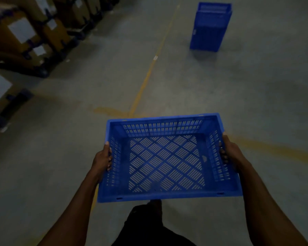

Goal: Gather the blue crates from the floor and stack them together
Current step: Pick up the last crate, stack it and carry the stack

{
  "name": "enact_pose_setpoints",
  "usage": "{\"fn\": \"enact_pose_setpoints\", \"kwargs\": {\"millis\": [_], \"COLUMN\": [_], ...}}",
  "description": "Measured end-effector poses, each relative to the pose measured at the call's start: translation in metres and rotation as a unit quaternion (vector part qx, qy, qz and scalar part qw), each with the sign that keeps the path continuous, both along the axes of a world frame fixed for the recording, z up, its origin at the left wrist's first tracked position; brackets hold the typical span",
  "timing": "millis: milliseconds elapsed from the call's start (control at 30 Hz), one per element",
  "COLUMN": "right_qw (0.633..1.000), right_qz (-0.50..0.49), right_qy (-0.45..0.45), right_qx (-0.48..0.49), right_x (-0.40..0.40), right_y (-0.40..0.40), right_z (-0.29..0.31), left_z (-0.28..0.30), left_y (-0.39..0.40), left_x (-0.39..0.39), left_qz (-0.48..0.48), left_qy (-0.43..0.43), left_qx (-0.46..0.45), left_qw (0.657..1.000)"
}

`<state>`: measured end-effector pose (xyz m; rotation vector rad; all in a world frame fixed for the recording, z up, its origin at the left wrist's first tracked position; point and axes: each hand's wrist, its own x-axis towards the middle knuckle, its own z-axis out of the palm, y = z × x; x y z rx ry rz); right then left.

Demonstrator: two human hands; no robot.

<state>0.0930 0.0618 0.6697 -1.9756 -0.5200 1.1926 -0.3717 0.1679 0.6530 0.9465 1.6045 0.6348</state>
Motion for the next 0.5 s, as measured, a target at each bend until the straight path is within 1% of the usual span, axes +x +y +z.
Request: {"fn": "enact_pose_setpoints", "kwargs": {"millis": [167, 267, 367, 500], "right_qw": [0.998, 0.996, 0.993, 0.991], "right_qz": [-0.061, -0.091, -0.113, -0.131], "right_qy": [-0.006, -0.012, -0.009, -0.006], "right_qx": [-0.011, 0.001, 0.014, 0.021], "right_x": [0.055, 0.095, 0.143, 0.217], "right_y": [0.073, 0.112, 0.151, 0.215], "right_z": [0.01, 0.017, 0.018, 0.012], "left_z": [0.014, 0.028, 0.039, 0.039], "left_y": [0.118, 0.189, 0.256, 0.341], "left_x": [0.068, 0.118, 0.178, 0.266], "left_qz": [-0.051, -0.084, -0.119, -0.134], "left_qy": [0.003, 0.016, 0.014, 0.023], "left_qx": [-0.007, 0.009, 0.021, 0.038], "left_qw": [0.999, 0.996, 0.993, 0.99]}}
